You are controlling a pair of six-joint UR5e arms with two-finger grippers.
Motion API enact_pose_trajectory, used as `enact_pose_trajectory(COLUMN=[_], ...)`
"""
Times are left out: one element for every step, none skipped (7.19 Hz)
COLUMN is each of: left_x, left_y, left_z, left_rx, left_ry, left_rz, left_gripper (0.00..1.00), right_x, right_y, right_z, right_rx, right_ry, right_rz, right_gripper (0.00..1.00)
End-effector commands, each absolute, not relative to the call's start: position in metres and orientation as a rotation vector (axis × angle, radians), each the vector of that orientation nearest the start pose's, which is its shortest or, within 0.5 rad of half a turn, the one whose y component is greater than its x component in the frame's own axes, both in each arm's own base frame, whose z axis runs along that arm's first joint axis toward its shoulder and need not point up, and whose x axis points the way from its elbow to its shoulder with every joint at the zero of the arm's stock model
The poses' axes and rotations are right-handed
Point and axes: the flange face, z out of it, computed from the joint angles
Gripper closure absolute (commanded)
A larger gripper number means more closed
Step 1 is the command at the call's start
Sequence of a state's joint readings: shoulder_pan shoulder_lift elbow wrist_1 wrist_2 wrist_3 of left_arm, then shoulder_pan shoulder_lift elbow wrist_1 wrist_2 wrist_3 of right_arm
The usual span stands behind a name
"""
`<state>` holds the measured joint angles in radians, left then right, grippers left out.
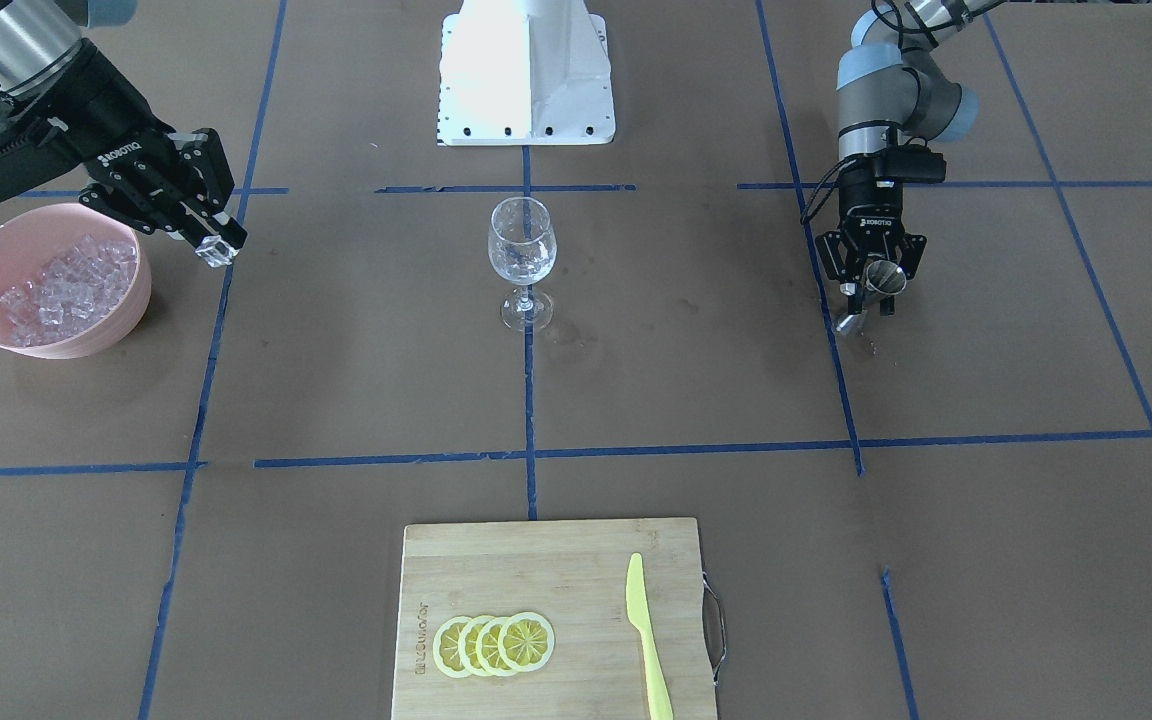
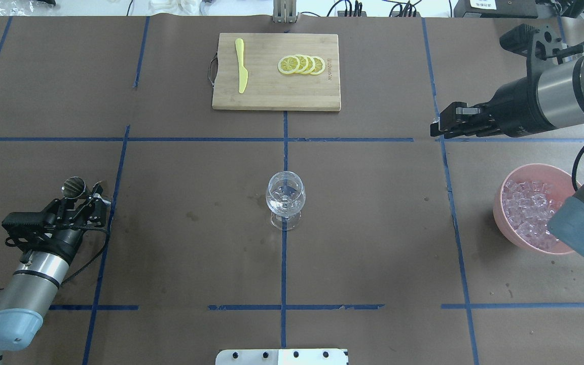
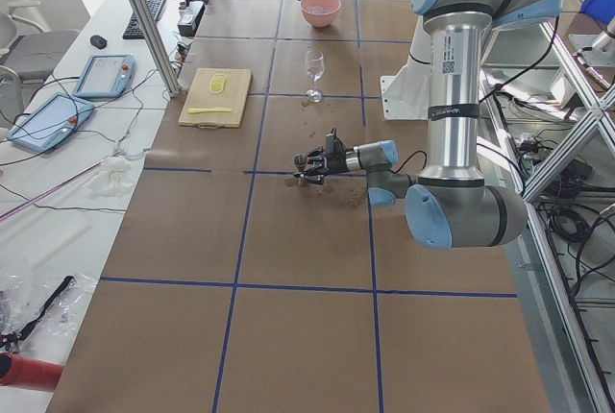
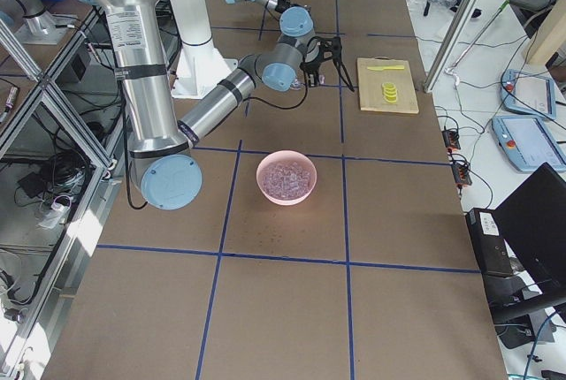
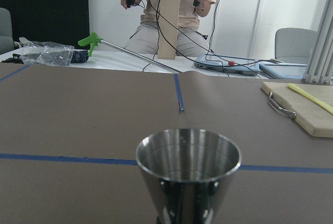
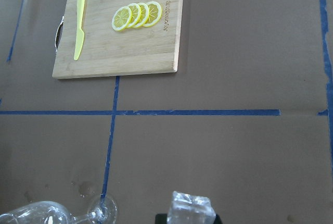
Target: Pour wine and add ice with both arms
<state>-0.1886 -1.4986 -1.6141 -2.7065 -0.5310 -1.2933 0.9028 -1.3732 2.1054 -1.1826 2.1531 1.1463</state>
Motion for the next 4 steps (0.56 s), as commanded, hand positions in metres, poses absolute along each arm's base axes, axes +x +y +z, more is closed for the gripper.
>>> enact_pose_trajectory(left_x=[0.402, 0.401, 0.402, 0.398], left_y=[-0.3, -0.299, -0.297, -0.293], left_z=[0.532, 0.532, 0.53, 0.527], left_rx=[1.131, 1.095, 1.041, 0.987], left_ry=[0.745, 0.759, 0.793, 0.812], left_rz=[-0.483, -0.442, -0.407, -0.366], left_gripper=[0.0, 0.0, 0.0, 0.0], right_x=[-0.256, -0.262, -0.266, -0.27], right_y=[-0.436, -0.436, -0.438, -0.441], right_z=[0.25, 0.244, 0.238, 0.22], right_rx=[0.262, 0.265, 0.26, 0.257], right_ry=[-1.191, -1.199, -1.202, -1.204], right_rz=[0.073, 0.062, 0.066, 0.067], right_gripper=[1.0, 1.0, 1.0, 1.0])
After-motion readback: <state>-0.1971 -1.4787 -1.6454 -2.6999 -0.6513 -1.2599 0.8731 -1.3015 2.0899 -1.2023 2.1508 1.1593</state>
